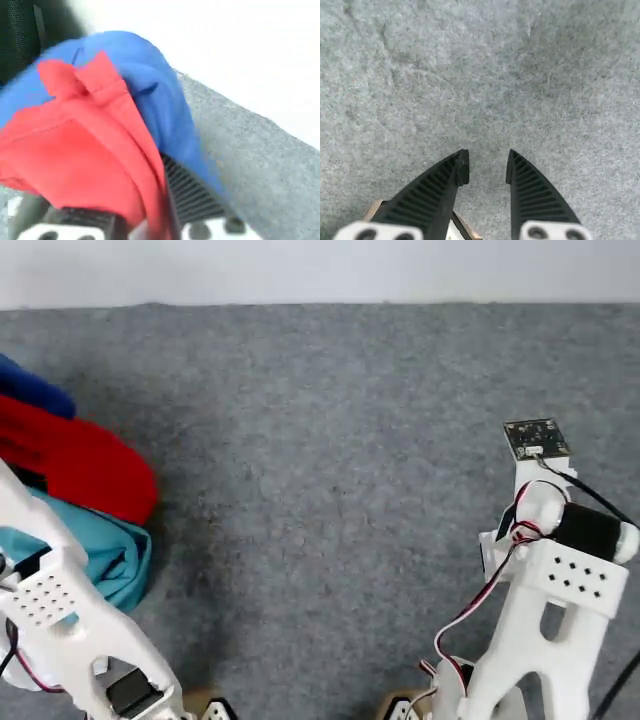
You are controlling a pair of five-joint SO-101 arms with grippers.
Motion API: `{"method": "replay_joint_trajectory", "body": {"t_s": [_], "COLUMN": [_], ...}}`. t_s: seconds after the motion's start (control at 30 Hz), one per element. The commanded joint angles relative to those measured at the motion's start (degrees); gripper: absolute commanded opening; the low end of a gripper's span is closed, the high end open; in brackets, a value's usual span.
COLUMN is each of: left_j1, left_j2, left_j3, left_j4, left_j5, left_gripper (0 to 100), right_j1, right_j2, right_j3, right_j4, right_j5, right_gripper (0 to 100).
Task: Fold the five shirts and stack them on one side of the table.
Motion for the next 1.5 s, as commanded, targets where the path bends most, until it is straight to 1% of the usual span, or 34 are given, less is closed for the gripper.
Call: {"method": "replay_joint_trajectory", "body": {"t_s": [0.0, 0.07, 0.1, 0.2, 0.27, 0.53, 0.67, 0.77, 0.9, 1.1, 1.27, 1.47], "left_j1": [-0.3, -0.2, -0.1, 1.1, 2.3, 10.6, 12.7, 13.2, 12.2, 11.3, 9.6, 2.5], "left_j2": [-6.2, -7.7, -9.1, -14.1, -18.7, -39.2, -46.2, -49.5, -49.9, -44.9, -38.8, -36.7], "left_j3": [-3.0, -1.5, -0.3, 5.3, 10.5, 36.9, 48.7, 55.2, 62.3, 76.4, 77.0, 75.0], "left_j4": [1.2, 1.2, 1.2, 1.2, 1.2, 1.1, 0.8, 0.7, -3.5, -16.1, -21.5, -21.5], "left_j5": [-0.3, -0.4, -0.4, -0.4, -0.4, -0.5, -0.5, -0.6, -0.6, -0.6, -0.6, -0.6], "left_gripper": [2, 4, 6, 19, 24, 25, 25, 25, 25, 25, 25, 25], "right_j1": [0.7, 0.7, 0.7, 0.7, 0.7, 0.7, 0.7, 0.7, 0.6, 0.5, 0.6, 0.7], "right_j2": [0.0, 0.0, 0.0, 0.0, 0.0, 0.0, 0.0, 0.0, 0.0, 0.0, 0.0, 0.0], "right_j3": [-0.2, -0.2, -0.2, -0.2, -0.2, -0.1, -0.1, -0.1, 0.3, 2.8, 3.3, 3.3], "right_j4": [-0.6, -0.6, -0.6, -0.6, -0.6, -0.6, -0.6, -0.7, -0.7, -1.9, -2.1, -2.1], "right_j5": [-0.3, -0.3, -0.3, -0.3, -0.3, -0.3, -0.3, -0.3, -0.3, -0.3, -0.2, -0.2], "right_gripper": [13.7, 13.7, 13.7, 13.7, 13.7, 13.7, 13.7, 13.7, 13.7, 13.7, 13.7, 13.7]}}
